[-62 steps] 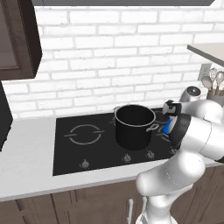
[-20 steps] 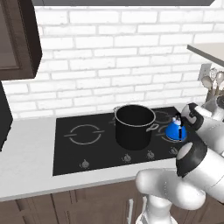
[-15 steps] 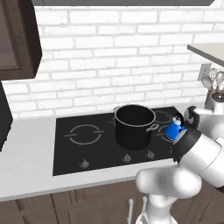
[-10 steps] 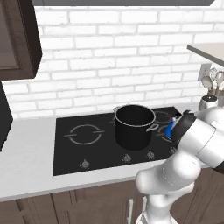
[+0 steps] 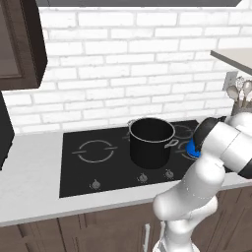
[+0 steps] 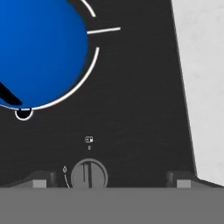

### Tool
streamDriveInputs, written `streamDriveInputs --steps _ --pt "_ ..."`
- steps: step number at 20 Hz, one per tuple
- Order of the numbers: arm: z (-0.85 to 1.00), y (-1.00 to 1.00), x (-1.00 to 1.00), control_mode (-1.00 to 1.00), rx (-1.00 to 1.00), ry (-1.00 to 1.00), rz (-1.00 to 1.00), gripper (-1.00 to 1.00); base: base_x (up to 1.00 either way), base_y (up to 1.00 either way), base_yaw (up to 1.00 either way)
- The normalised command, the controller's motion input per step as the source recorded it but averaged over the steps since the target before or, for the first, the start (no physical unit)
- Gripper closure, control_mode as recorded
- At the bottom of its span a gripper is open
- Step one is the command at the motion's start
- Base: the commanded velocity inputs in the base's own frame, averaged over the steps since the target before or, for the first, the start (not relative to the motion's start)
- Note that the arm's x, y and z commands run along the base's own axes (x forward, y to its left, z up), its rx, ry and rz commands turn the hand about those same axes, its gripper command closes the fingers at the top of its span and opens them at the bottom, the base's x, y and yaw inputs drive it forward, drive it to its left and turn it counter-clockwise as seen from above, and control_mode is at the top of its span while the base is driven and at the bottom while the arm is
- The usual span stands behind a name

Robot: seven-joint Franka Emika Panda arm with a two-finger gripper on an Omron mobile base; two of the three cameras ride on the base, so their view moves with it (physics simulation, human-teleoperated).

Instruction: Pick the kettle from the counter and place it on a stove burner. Then turn the burner on.

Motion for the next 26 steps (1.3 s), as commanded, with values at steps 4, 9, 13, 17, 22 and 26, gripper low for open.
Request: streamDriveInputs --steps 4,9,13,17,22,26 --pt "-0.39 0.07 0.0 -1.0 0.0 0.0 0.0 -1.0 0.0 0.0 0.0" --pt "-0.37 0.52 -0.16 -1.0 -0.05 0.0 0.0 -1.0 0.0 0.0 0.0" --pt "-0.07 0.34 -0.04 -1.0 -0.06 0.0 0.0 -1.0 0.0 0.0 0.0" --pt "-0.09 0.15 0.0 -1.0 -0.06 0.0 0.0 -1.0 0.0 0.0 0.0" --pt "-0.42 0.15 -0.11 -1.0 -0.18 0.0 0.0 -1.0 0.0 0.0 0.0" --pt "-0.04 0.0 -0.02 -1.0 -0.02 0.01 0.0 -1.0 0.0 0.0 0.0"
